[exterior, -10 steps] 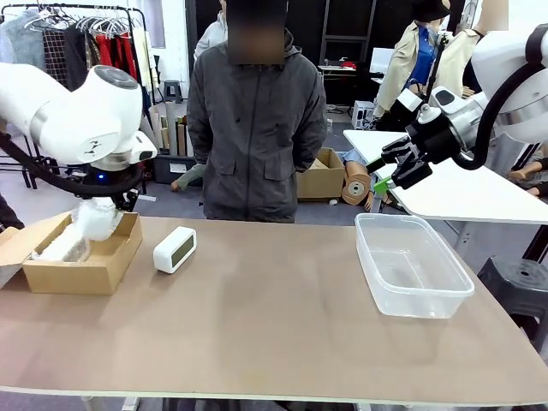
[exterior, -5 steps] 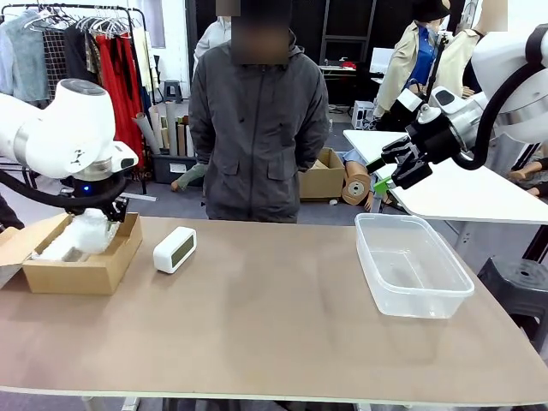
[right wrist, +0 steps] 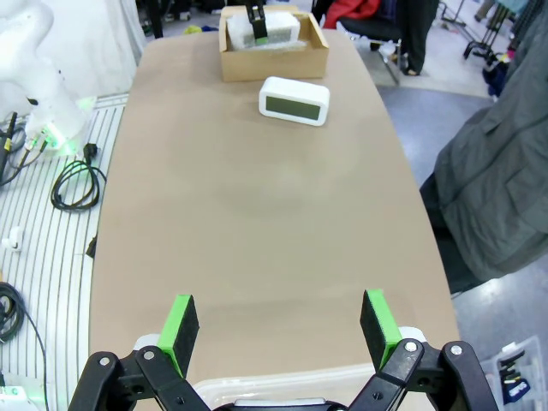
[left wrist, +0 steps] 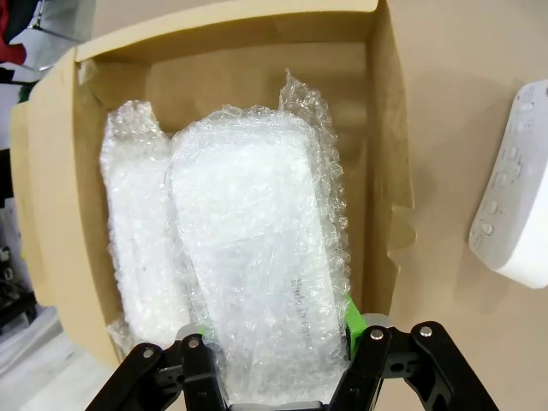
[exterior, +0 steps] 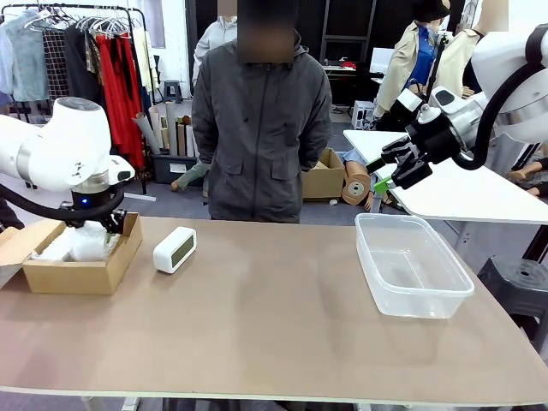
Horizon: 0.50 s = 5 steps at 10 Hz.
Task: Separate and place wrapped and unwrapped clocks.
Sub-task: If the picked Digital clock is wrapped, place it in the Package Box ; if not, place it in the Organizing box.
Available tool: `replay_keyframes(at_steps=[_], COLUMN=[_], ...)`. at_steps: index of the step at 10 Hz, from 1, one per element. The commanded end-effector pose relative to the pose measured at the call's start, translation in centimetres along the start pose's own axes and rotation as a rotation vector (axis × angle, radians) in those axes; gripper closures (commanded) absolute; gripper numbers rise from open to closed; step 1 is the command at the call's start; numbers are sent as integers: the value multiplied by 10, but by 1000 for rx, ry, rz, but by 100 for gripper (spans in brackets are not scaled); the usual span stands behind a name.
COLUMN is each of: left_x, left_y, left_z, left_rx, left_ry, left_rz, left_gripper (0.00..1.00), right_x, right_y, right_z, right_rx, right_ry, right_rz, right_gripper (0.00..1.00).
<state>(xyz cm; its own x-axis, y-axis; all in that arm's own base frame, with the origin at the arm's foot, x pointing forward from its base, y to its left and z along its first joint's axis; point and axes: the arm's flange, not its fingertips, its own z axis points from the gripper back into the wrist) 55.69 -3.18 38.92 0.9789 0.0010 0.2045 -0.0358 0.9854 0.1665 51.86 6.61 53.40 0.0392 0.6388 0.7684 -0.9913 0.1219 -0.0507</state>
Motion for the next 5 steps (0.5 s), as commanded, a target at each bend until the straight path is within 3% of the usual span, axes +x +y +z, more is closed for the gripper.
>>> replay_keyframes(at_steps=[1, 5], left_x=[4, 8], left_y=[2, 2], left_z=[-7, -31], left_rx=[-47, -59], left_ry=[-3, 36], left_rz=[-23, -20], left_gripper=[100, 100], right_x=[2, 2], right_y=[0, 0], right_z=[1, 1], right_rx=[1, 1], right_ry=[2, 2], right_rz=[4, 4], right_gripper=[0, 0])
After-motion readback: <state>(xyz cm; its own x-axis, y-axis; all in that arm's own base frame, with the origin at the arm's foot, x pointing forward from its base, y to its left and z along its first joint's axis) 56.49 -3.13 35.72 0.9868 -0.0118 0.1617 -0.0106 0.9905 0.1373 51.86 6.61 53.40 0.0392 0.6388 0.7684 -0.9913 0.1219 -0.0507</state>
